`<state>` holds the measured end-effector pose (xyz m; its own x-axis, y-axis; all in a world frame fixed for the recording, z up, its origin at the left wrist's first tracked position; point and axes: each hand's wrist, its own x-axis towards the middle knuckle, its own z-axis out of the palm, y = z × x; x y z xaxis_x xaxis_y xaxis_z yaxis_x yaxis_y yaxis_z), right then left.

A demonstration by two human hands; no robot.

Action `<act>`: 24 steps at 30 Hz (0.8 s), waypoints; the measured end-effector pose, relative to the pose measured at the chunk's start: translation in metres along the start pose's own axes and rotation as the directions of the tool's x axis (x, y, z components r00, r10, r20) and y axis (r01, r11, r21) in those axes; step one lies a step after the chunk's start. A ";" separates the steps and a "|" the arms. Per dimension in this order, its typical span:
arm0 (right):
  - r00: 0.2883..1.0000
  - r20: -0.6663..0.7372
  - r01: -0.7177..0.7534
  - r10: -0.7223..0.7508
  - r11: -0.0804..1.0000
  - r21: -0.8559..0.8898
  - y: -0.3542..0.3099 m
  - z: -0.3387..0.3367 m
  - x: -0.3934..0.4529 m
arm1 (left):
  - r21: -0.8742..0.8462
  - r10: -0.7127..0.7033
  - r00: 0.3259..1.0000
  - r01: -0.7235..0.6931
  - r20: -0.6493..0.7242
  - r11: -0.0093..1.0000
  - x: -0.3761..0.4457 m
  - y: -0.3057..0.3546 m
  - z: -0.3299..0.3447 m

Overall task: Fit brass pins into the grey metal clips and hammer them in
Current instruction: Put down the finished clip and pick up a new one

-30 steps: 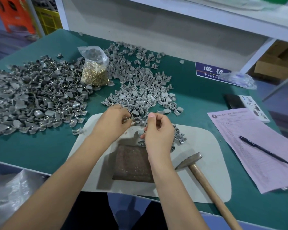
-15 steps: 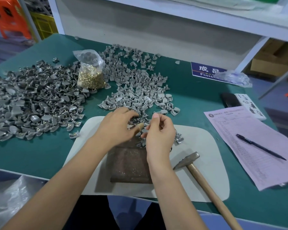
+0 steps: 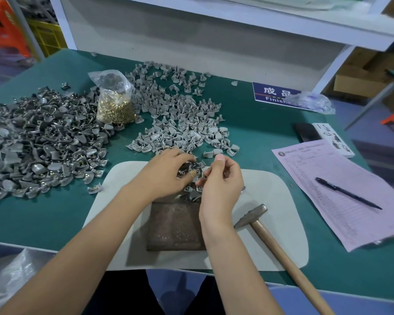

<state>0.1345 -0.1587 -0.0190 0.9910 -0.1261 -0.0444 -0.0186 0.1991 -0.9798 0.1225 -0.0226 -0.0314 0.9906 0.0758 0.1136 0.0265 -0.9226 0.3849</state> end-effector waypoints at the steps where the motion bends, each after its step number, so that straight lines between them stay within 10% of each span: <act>1: 1.000 -0.009 -0.003 0.003 1.000 0.012 0.000 -0.001 0.000 | -0.025 0.010 1.000 -0.009 0.013 1.000 -0.001 0.000 -0.001; 7: 0.999 -0.043 -0.010 0.011 1.000 0.018 0.000 0.000 0.001 | -0.201 0.042 0.997 -0.029 0.058 0.979 -0.005 0.006 -0.003; 24: 0.997 -0.071 0.008 -0.011 0.999 -0.045 -0.001 0.005 -0.001 | 0.182 -0.073 0.987 0.045 0.145 0.982 0.045 0.040 -0.010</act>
<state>0.1338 -0.1537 -0.0173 0.9793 -0.1970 -0.0476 -0.0169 0.1545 -0.9879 0.1671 -0.0519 -0.0014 0.9950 0.0868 -0.0489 0.0954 -0.9716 0.2166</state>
